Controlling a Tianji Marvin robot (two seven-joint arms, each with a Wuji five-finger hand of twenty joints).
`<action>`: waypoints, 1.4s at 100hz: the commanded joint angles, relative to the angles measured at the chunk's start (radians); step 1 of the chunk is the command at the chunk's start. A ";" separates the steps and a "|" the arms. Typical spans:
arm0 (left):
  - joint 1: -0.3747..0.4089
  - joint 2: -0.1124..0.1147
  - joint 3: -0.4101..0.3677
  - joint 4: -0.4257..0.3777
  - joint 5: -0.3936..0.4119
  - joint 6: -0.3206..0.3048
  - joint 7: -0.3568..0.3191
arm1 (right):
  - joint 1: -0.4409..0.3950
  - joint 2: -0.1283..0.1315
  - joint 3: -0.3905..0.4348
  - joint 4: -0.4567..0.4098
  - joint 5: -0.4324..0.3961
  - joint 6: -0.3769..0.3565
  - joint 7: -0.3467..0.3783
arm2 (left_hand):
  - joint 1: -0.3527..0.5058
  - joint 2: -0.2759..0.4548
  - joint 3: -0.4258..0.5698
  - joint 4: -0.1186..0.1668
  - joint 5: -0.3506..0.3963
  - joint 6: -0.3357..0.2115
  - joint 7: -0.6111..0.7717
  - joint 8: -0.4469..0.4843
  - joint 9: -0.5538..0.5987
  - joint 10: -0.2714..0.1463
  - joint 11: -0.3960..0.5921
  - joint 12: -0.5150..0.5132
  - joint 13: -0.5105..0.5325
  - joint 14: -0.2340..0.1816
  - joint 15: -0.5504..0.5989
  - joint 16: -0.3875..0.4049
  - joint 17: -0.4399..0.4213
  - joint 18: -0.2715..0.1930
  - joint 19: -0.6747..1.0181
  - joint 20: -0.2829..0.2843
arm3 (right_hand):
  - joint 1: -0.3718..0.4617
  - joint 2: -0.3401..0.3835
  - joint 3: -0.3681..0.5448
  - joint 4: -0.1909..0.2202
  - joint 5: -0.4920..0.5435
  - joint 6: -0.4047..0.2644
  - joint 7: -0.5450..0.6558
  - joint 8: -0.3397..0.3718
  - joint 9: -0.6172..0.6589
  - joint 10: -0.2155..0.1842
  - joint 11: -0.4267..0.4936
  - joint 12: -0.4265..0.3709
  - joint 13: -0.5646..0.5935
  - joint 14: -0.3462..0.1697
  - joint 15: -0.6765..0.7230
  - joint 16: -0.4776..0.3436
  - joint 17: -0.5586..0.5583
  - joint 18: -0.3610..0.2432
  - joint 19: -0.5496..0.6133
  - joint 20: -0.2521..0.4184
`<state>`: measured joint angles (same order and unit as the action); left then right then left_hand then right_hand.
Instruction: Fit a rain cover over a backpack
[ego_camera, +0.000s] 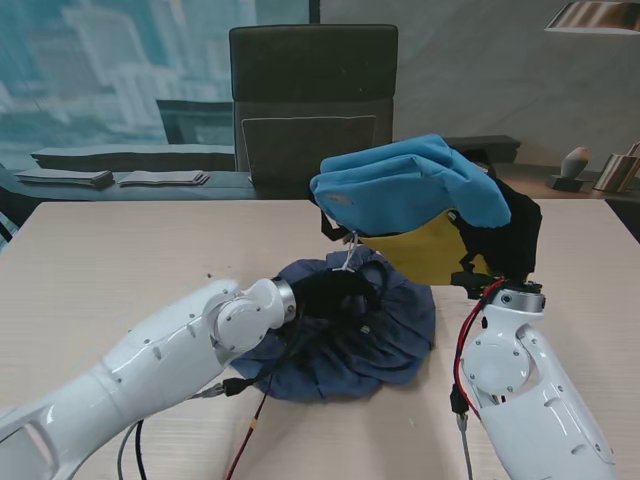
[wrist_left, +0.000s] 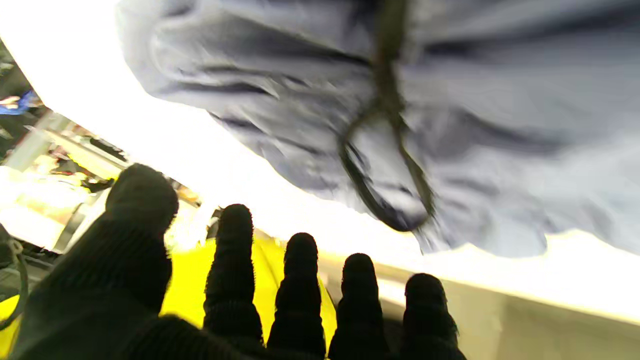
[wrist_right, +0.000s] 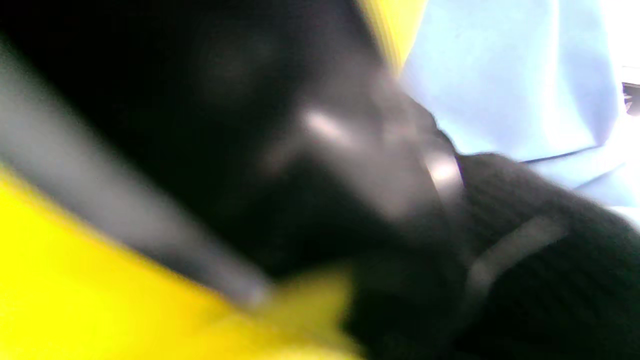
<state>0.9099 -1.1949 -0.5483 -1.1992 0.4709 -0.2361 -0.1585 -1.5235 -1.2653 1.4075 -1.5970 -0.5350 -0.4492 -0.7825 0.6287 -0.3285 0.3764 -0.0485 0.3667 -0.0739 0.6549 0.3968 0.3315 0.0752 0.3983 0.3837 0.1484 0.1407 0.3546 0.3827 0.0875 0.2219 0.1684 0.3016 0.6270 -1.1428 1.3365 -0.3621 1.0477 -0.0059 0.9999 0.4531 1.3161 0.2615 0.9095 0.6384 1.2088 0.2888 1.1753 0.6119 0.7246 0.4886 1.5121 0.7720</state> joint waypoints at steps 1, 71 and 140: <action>0.037 0.061 -0.046 -0.032 0.042 0.002 -0.013 | -0.012 -0.010 0.003 -0.024 0.008 -0.012 0.000 | -0.052 -0.043 0.034 0.010 0.009 -0.007 0.036 0.028 0.019 -0.010 0.038 0.038 0.026 0.011 0.034 0.022 -0.030 -0.011 0.181 0.067 | 0.090 0.143 0.128 0.046 0.045 -0.123 0.103 0.055 0.017 0.068 0.042 0.013 0.094 -0.062 0.103 0.043 -0.009 -0.027 -0.006 0.014; 0.235 0.083 -0.265 -0.080 0.162 0.142 0.104 | -0.055 -0.019 -0.013 -0.048 0.065 0.006 0.005 | 0.197 -0.075 0.110 -0.045 0.268 -0.276 0.395 0.199 0.230 -0.077 0.125 0.099 0.207 0.004 0.128 0.088 -0.153 0.007 0.479 0.031 | 0.089 0.145 0.127 0.047 0.043 -0.123 0.100 0.058 0.014 0.068 0.050 0.006 0.094 -0.060 0.101 0.037 -0.014 -0.030 -0.001 0.015; 0.409 -0.014 -0.599 -0.207 -0.284 0.455 0.275 | -0.088 -0.009 0.037 -0.082 0.112 -0.108 0.114 | 0.313 -0.055 0.111 -0.060 0.221 -0.059 0.435 0.322 0.529 0.080 0.178 0.253 0.636 0.221 0.370 0.181 0.141 0.186 0.801 0.191 | 0.087 0.152 0.140 0.050 0.059 -0.170 0.108 0.084 0.003 0.072 0.075 0.013 0.094 -0.065 0.129 0.044 -0.021 -0.035 0.010 0.021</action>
<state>1.3289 -1.1916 -1.1425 -1.4061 0.2180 0.2035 0.1250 -1.5917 -1.2853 1.4445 -1.6414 -0.4457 -0.5368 -0.7237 0.8963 -0.4353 0.4633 -0.0765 0.5997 -0.1265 1.0066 0.6677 0.8576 0.1388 0.5566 0.6112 0.7457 0.3298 0.7033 0.5512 0.2071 0.3513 0.9169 0.4542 0.6270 -1.1335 1.3366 -0.3621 1.0477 -0.0059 1.0000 0.4686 1.3151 0.2615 0.9240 0.6384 1.2090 0.2888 1.1798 0.6124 0.7114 0.4842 1.5119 0.7728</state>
